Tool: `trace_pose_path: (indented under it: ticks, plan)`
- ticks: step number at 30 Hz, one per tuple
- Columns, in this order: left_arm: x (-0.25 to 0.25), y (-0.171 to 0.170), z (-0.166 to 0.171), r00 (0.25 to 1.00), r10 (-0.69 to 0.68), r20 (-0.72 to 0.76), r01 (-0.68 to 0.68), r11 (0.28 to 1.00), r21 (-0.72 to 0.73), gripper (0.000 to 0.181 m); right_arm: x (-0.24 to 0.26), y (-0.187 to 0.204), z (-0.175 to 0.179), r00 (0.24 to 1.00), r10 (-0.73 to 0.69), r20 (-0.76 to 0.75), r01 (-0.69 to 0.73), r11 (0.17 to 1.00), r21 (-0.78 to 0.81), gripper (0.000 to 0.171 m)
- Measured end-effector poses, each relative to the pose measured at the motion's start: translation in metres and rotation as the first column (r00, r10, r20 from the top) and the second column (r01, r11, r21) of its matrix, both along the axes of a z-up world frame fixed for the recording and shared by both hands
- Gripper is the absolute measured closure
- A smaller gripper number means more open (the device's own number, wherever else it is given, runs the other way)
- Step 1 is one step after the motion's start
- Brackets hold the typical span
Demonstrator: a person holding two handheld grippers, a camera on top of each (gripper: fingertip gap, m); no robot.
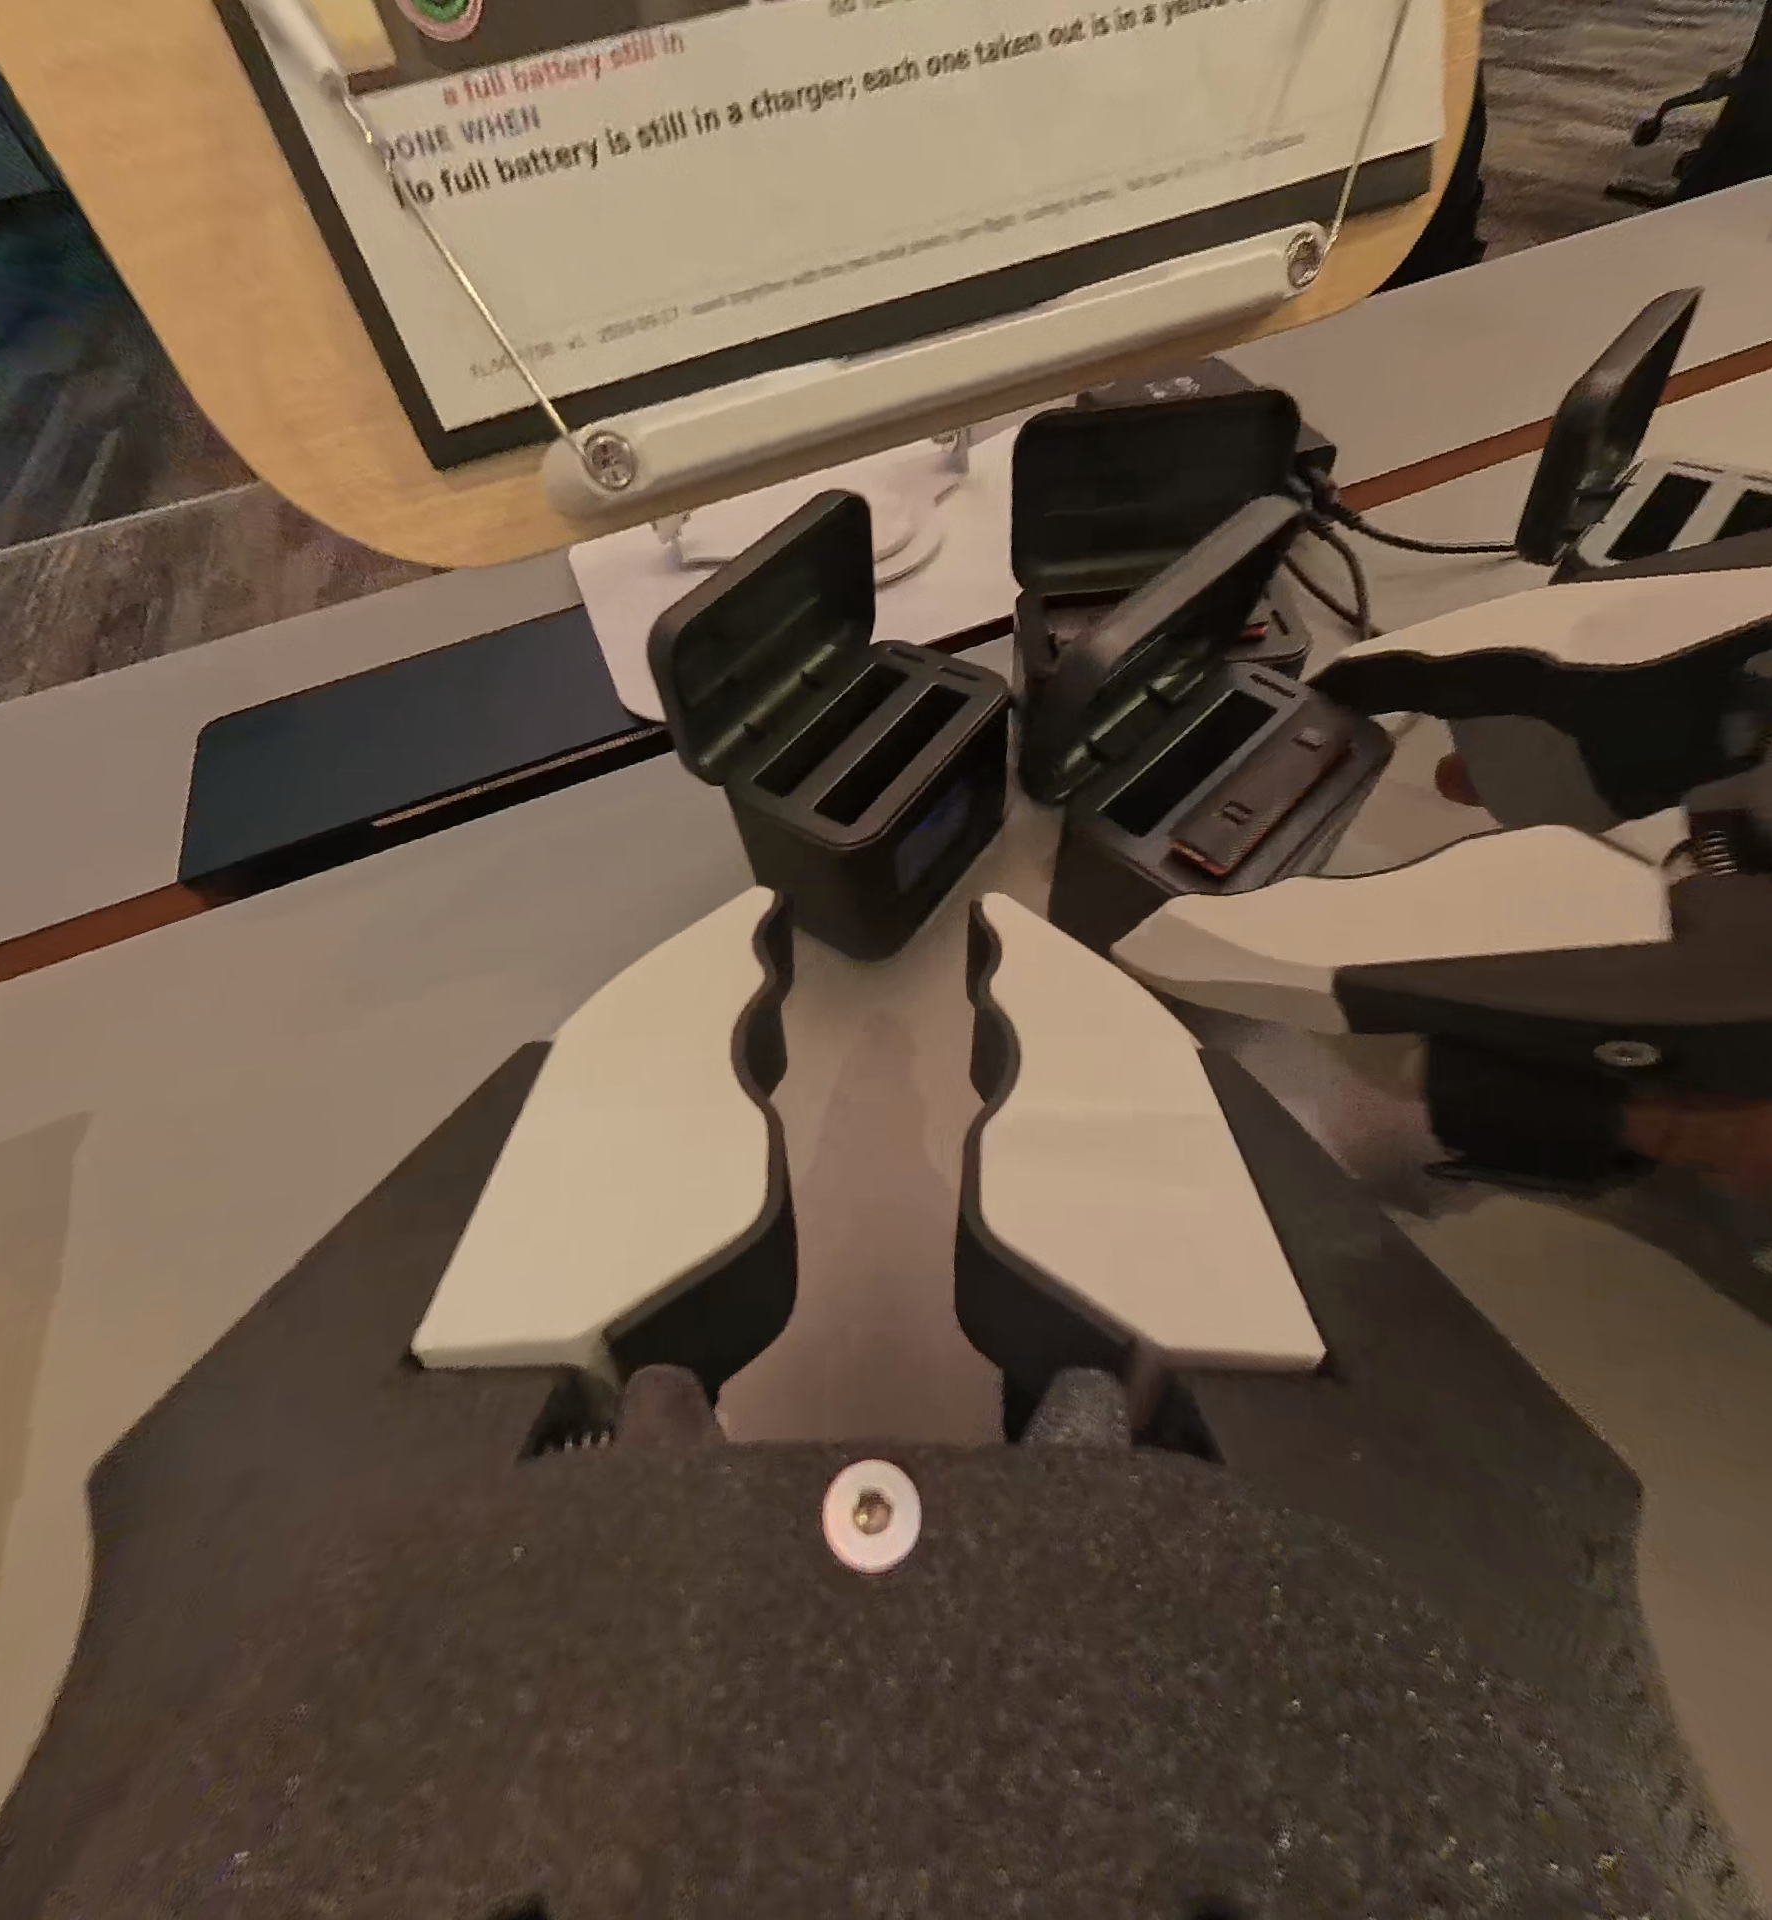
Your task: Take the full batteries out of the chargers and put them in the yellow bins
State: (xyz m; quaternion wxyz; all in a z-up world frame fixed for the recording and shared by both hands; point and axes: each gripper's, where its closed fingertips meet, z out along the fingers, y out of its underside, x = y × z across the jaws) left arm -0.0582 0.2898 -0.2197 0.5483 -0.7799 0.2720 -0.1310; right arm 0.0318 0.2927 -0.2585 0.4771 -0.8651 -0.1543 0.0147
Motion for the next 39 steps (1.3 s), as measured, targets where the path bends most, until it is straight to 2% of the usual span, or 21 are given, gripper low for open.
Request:
trace_pose_path:
  ticks: [3,8,16,18,20,21,27,34,39]
  plan:
    - [-0.002,0.012,-0.012,1.0,-0.011,-0.01,0.011,0.998,-0.055,0.137,0.005,-0.005,0.0,1.0,0.002,-0.001,-0.002,1.0,-0.009,0.083]
    - [0.014,0.023,-0.044,0.991,-0.133,-0.023,0.125,0.971,-0.204,0.106,0.013,-0.016,0.0,1.0,-0.007,-0.006,0.007,1.0,-0.012,0.083]
    - [0.039,0.063,-0.062,0.971,-0.229,-0.062,0.202,0.936,-0.287,0.084,0.036,-0.025,0.0,0.999,-0.051,-0.009,0.051,0.999,-0.01,0.084]
    - [0.041,0.071,-0.066,0.967,-0.239,-0.089,0.203,0.933,-0.298,0.086,0.041,-0.027,0.0,0.998,-0.056,-0.014,0.055,0.998,-0.012,0.084]
    - [0.04,0.077,-0.065,0.965,-0.242,-0.097,0.206,0.936,-0.286,0.108,0.043,-0.029,0.001,0.998,-0.054,-0.023,0.054,0.998,-0.013,0.084]
    - [0.04,0.077,-0.064,0.962,-0.258,-0.086,0.223,0.93,-0.291,0.112,0.043,-0.029,0.001,0.998,-0.052,-0.022,0.052,0.999,-0.011,0.084]
    - [0.035,0.073,-0.064,0.949,-0.289,-0.122,0.25,0.932,-0.262,0.116,0.043,-0.028,0.001,0.999,-0.048,-0.025,0.048,0.999,-0.005,0.084]
    - [0.024,0.06,-0.063,0.93,-0.356,-0.093,0.316,0.901,-0.297,0.117,0.048,-0.028,0.007,0.998,-0.054,-0.029,0.055,0.998,0.009,0.089]
    - [0.024,0.06,-0.064,0.926,-0.37,-0.071,0.331,0.888,-0.319,0.118,0.041,-0.03,0.01,0.999,-0.006,-0.042,0.006,1.0,0.007,0.088]
